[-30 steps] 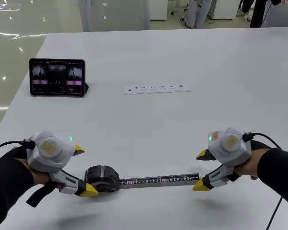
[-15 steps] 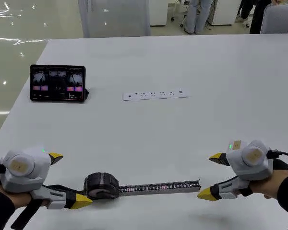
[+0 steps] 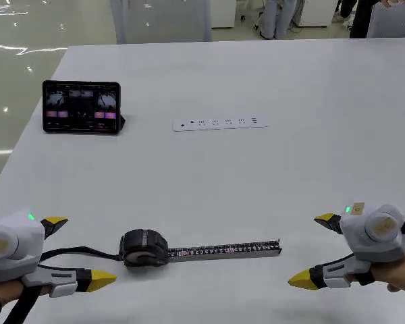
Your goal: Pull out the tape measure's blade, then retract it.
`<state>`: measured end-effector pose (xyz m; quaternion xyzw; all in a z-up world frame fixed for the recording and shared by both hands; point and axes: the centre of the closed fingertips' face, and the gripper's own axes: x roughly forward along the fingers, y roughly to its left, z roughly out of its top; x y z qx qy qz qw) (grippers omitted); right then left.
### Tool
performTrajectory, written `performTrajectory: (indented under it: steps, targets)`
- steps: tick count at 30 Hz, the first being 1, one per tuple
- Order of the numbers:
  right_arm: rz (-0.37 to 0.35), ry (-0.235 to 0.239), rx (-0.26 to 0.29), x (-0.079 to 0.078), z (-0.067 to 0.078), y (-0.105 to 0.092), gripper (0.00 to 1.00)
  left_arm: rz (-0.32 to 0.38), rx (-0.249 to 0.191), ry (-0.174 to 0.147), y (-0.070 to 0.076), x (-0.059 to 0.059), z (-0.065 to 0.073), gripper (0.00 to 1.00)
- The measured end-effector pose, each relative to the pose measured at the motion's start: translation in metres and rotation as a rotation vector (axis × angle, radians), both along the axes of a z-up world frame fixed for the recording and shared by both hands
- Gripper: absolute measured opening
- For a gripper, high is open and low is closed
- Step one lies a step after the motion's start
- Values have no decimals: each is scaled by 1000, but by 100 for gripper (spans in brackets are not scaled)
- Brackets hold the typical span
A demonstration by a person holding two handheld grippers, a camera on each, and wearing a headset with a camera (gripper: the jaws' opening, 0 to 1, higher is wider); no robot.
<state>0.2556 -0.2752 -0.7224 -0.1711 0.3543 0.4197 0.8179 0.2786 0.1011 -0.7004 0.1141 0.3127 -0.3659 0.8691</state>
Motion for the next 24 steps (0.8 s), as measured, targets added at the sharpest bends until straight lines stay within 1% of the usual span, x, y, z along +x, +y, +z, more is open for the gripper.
performTrajectory:
  steps: [1, 2, 3, 4, 5, 6, 8, 9, 10, 11, 13, 15, 16, 18, 19, 20, 21, 22, 24]
  targets:
    - [-9, -6, 11, -2, 1, -1, 91, 14, -18, 7, 1, -3, 0, 99]
    - [-16, -8, 23, -4, 1, -2, 92, 30, -49, 31, 0, -8, 0, 99]
    - [-21, -12, 33, -5, 2, -2, 94, 36, -89, 22, -2, -8, 3, 99]
    - [-24, -17, 36, -8, 2, -3, 95, 71, -74, 15, 5, -8, 1, 99]
    - [-32, -20, 39, -9, 2, -4, 96, 66, -60, 13, 8, -9, -1, 99]
    - [-41, -27, 42, -10, 3, -6, 97, 81, -44, 16, 13, -11, -5, 99]
    - [-51, -35, 40, -12, 4, -9, 99, 89, -44, 18, 15, -15, -6, 99]
    - [-65, -42, 46, -13, 6, -12, 99, 96, -42, 27, 18, -18, -7, 99]
    - [-77, -49, 58, -13, 9, -13, 99, 96, -42, 27, 18, -20, -6, 99]
    - [-91, -51, 61, -13, 9, -17, 99, 99, -28, 13, 21, -21, -5, 99]
    - [-103, -49, 62, -15, 9, -21, 99, 99, -26, 12, 22, -25, -5, 99]
    - [-122, -45, 75, -18, 10, -25, 99, 112, -50, 8, 24, -27, -4, 99]
    - [-131, -41, 85, -22, 10, -26, 99, 125, -56, 13, 26, -29, -5, 99]
    - [-128, -48, 86, -26, 10, -26, 99, 129, -49, 19, 27, -33, -7, 99]
    - [-126, -63, 79, -29, 11, -26, 99, 131, -51, 24, 28, -35, -8, 99]
    - [-123, -61, 80, -31, 11, -26, 99, 130, -47, 30, 29, -37, -9, 99]
    - [-122, -59, 84, -33, 11, -27, 99, 126, -45, 28, 29, -39, -9, 99]
    - [-125, -56, 103, -36, 13, -26, 99, 124, -41, 30, 29, -40, -10, 99]
    - [-132, -50, 95, -40, 11, -31, 99, 122, -39, 33, 30, -42, -10, 99]
